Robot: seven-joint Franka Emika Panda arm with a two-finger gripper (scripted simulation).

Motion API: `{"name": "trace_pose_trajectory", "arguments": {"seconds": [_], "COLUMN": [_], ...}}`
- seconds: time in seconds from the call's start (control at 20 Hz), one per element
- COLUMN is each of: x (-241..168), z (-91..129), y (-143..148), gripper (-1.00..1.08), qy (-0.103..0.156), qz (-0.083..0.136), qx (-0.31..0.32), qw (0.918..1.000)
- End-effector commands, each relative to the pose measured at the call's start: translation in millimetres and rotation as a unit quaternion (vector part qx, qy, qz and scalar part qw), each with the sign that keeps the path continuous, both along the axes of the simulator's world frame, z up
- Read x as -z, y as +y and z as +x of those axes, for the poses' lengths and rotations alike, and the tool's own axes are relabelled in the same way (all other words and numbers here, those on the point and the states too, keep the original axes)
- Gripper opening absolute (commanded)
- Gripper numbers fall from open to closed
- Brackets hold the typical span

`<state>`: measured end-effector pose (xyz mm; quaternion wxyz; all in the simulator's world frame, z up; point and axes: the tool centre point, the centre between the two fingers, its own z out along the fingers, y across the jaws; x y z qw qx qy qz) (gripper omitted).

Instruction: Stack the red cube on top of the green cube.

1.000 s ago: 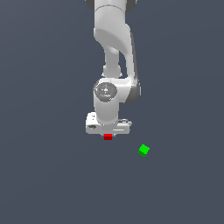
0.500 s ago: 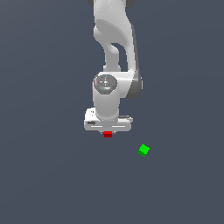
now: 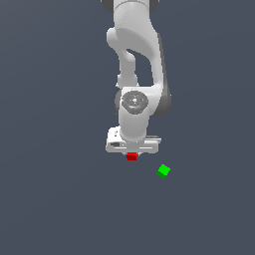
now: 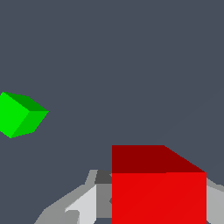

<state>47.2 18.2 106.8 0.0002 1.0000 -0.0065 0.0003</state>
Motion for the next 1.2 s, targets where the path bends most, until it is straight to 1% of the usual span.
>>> {"name": "trace_pose_trajectory", "arguments": {"seconds": [0.0, 0.4, 0.55, 0.85, 1.15], "x": [5.9, 28.9, 35.3, 43.3, 45.7], "z": [5.1, 26.1, 32.7, 41.2, 44.6], "y": [20.4, 93.3, 114.1, 138.4, 146.3], "gripper": [-1.00, -1.00, -1.00, -1.00, -1.00], "qy": [0.000, 0.000, 0.000, 0.000, 0.000], "qz": [0.000, 0.000, 0.000, 0.000, 0.000], "qx": [-0.001, -0.001, -0.001, 0.000, 0.000], "qw": [1.0000, 1.0000, 1.0000, 1.0000, 1.0000]}}
